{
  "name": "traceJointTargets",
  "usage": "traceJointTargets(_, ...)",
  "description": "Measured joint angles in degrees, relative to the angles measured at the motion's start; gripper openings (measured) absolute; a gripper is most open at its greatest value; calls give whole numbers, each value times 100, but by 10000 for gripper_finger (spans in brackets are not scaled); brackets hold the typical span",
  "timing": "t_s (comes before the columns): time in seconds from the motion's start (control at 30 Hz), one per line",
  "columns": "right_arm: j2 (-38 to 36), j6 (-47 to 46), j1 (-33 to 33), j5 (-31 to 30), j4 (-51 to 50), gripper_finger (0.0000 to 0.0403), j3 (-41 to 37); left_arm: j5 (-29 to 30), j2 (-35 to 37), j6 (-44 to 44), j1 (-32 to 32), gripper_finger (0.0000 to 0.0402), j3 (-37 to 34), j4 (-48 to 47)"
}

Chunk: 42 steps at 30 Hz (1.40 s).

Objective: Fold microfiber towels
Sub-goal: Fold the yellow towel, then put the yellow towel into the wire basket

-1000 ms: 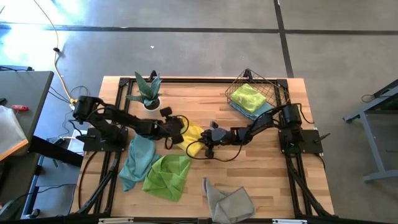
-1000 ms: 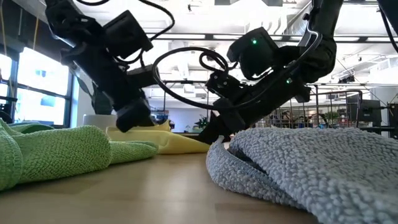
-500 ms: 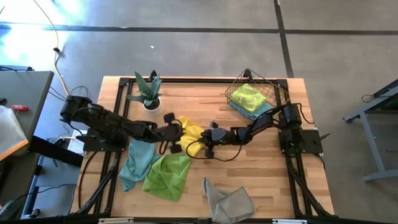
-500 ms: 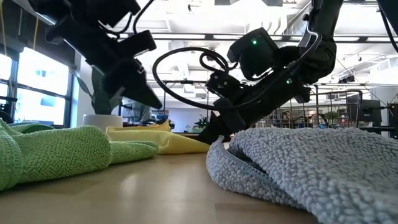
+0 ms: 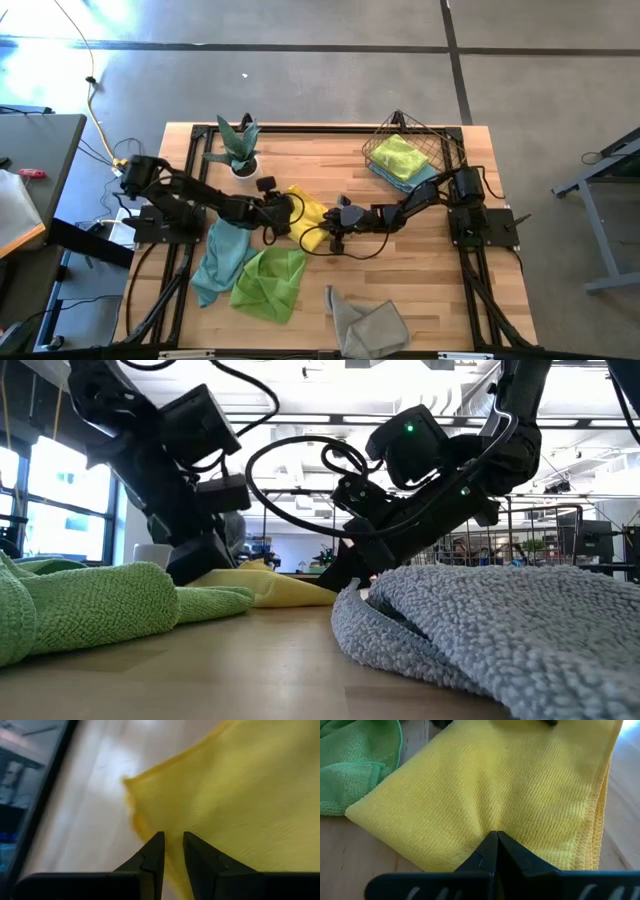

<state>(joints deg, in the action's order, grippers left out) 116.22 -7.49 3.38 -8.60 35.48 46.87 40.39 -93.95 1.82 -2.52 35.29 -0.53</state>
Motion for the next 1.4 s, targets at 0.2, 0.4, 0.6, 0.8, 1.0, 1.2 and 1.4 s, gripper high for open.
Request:
traceJointTargets(0.2, 9, -2, 0, -4, 148, 0, -5, -174, 31, 145, -158, 62, 4, -202)
traceJointTargets(0.4, -84, -6, 57, 60, 629, 0, -2, -240, 266, 204, 78, 62, 229, -745)
traceJointTargets(0.6, -94, -325, 52, 168, 632, 7, 241, -665, 699, 197, 381, 62, 546, -1315)
traceJointTargets(0.8, -99, -755, 252, 286, 398, 86, 524, -1833, 632, 333, 554, 62, 533, -1562)
traceJointTargets(1.0, -103, -1329, 448, -8, -94, 161, 627, -1986, 254, 729, 656, 62, 529, -1563)
traceJointTargets(1.2, -103, -1659, 628, -849, -641, 172, 625, -2053, 27, 1098, 748, 62, 529, -1174)
traceJointTargets(1.4, -106, -1172, 642, -1329, -1451, 158, 626, -2771, -195, 1480, 876, 62, 525, 32)
